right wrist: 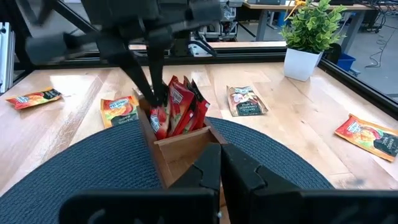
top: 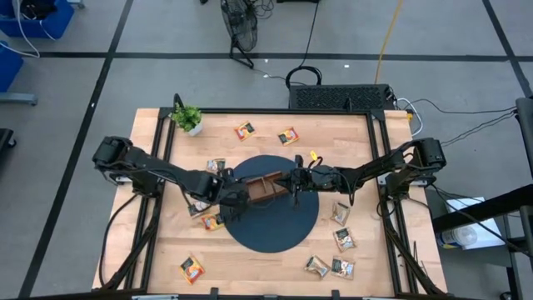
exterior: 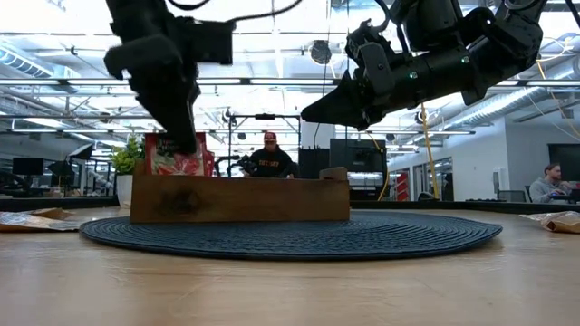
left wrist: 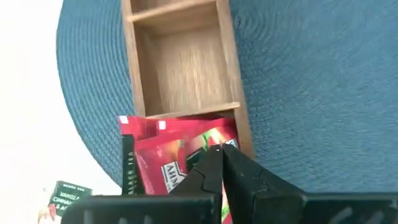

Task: Pick & Place Tea
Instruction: Put the red tea bag into the left section of the wooden organizer, then adjust the wooden organizer

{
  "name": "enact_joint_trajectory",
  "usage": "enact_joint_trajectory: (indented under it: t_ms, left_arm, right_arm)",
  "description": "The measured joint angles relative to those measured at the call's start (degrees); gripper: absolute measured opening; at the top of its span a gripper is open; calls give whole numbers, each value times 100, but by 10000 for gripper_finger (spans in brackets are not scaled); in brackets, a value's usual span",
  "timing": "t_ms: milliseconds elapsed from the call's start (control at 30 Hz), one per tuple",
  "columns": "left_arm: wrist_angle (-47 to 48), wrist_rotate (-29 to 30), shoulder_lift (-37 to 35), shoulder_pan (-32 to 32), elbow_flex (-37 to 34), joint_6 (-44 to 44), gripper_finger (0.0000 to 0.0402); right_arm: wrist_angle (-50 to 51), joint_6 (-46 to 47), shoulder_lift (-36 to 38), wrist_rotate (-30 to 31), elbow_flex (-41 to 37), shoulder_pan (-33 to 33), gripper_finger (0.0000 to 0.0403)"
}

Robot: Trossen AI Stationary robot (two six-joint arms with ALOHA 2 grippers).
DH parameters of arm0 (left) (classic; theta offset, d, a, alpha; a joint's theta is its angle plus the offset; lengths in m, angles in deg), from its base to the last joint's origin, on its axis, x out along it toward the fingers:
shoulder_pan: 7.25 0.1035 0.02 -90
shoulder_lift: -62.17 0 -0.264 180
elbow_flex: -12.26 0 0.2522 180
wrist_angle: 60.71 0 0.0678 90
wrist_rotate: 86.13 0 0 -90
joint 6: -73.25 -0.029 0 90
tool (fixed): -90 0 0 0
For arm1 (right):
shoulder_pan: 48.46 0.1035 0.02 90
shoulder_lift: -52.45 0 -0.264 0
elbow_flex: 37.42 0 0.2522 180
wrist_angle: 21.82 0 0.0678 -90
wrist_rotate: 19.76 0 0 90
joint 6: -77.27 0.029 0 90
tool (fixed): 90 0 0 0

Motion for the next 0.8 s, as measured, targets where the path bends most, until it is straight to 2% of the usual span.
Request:
enact_joint_trajectory:
  t_ms: [133,200,333,400,467,600,800]
  left_arm:
    - [16,21,-172,-23,4,-10,4]
    - [37,212,-277,-70,4,-43,4]
    - [34,1263,-610,-297,9,-149,10]
    - [14,1621,-785,-386,-29,-151,7]
    - [-47,1761,-982,-438,-96,-163,4]
    - [-519,1807,-1299,-470,-385,-323,10]
    - [-1038,1795,-1449,-342,-766,-658,7]
  right_arm:
    - [56,-36,0,7,1,0,0]
    - [138,-172,0,98,0,-23,0]
    - [235,-416,4,952,0,-345,0]
    - [416,-247,4,1042,0,-622,0]
    - [606,-5,4,693,2,-922,0]
    - [1061,567,-122,-457,1,-1481,0]
    - [943,595,-310,-1480,2,-1689,0]
